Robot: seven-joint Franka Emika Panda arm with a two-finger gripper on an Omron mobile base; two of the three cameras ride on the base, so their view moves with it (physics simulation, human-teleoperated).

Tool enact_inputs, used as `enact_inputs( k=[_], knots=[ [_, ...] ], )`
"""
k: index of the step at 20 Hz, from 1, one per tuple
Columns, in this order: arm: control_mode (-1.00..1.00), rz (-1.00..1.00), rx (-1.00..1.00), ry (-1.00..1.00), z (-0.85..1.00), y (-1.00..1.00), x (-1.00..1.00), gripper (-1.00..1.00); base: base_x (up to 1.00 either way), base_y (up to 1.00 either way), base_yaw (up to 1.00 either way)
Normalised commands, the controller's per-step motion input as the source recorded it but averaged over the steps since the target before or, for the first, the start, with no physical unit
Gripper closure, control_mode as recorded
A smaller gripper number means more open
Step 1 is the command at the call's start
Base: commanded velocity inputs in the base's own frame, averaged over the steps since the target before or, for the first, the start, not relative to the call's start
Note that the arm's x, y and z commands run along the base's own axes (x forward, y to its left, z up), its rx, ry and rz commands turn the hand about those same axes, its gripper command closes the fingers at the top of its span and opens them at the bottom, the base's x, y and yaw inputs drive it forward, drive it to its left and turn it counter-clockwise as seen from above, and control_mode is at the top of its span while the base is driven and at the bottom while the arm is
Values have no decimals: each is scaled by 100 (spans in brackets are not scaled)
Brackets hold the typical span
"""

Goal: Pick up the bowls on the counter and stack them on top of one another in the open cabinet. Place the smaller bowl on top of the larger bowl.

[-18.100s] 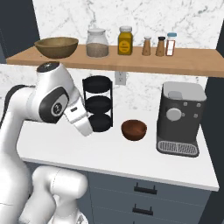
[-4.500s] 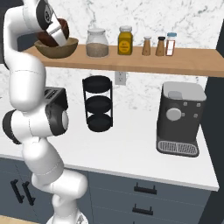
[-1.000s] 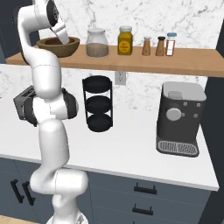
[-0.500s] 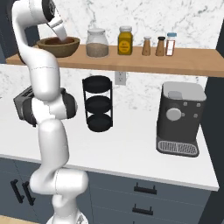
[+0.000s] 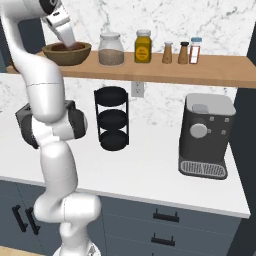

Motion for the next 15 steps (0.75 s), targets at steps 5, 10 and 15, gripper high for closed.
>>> enact_inputs(
  k=[5,10,15],
  knots=[
    [-100,4,0,-2,-94,-57,-100,-100,0,0,0],
    [-100,8,0,-5,-99,-47,-100,-100,0,0,0],
    [-100,23,0,-12,-100,-25,-100,-100,0,0,0]
  ],
)
